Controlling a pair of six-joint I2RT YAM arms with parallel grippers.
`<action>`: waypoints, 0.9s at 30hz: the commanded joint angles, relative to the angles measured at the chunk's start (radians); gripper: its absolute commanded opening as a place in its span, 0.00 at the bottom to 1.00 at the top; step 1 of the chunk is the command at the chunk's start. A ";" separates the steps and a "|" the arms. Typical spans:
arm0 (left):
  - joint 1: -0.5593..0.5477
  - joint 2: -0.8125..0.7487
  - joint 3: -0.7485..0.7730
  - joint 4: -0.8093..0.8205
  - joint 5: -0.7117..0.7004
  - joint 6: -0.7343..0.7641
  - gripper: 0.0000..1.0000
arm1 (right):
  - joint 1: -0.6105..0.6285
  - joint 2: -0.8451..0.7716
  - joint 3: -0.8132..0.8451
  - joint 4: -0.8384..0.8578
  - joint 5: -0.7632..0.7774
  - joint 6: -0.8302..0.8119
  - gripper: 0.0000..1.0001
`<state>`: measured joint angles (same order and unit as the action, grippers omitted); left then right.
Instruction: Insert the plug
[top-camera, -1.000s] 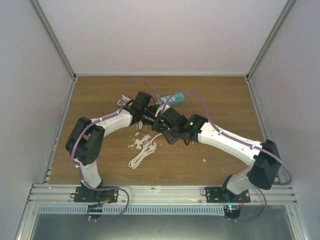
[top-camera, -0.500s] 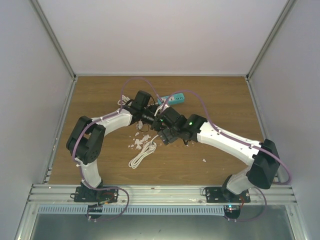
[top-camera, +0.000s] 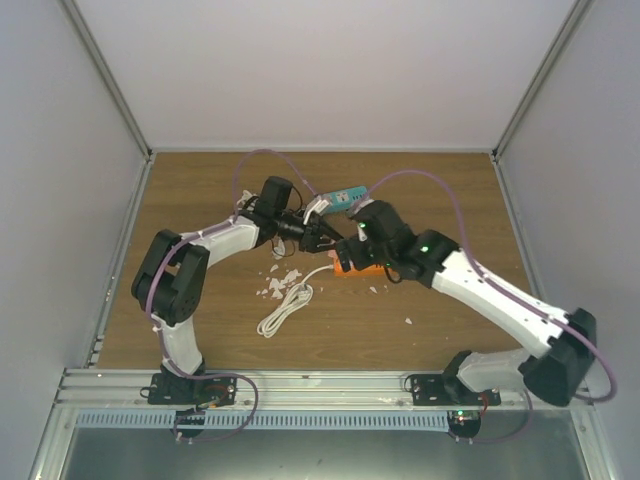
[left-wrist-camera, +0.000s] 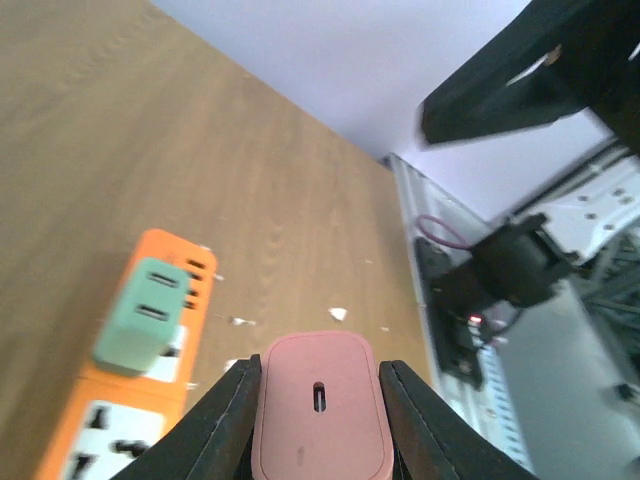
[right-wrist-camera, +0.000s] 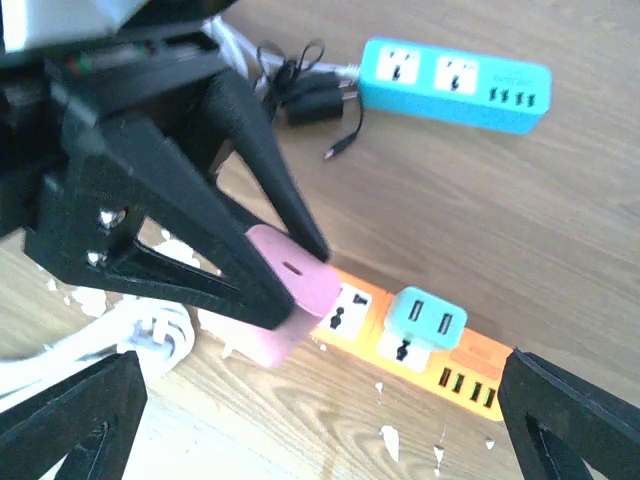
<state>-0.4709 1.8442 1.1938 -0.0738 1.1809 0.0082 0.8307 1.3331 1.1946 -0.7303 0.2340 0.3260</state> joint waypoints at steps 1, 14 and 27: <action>0.013 -0.073 -0.094 0.223 -0.148 -0.006 0.00 | -0.076 -0.103 -0.072 0.114 -0.110 0.043 1.00; 0.024 -0.320 -0.346 0.604 0.002 -0.056 0.00 | -0.141 -0.175 -0.336 0.523 -0.583 -0.052 0.89; 0.024 -0.382 -0.341 0.555 0.155 -0.036 0.00 | -0.149 -0.166 -0.344 0.601 -0.745 -0.133 0.62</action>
<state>-0.4496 1.5089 0.8635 0.4564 1.2865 -0.0418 0.6895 1.1854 0.8513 -0.1673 -0.4591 0.2314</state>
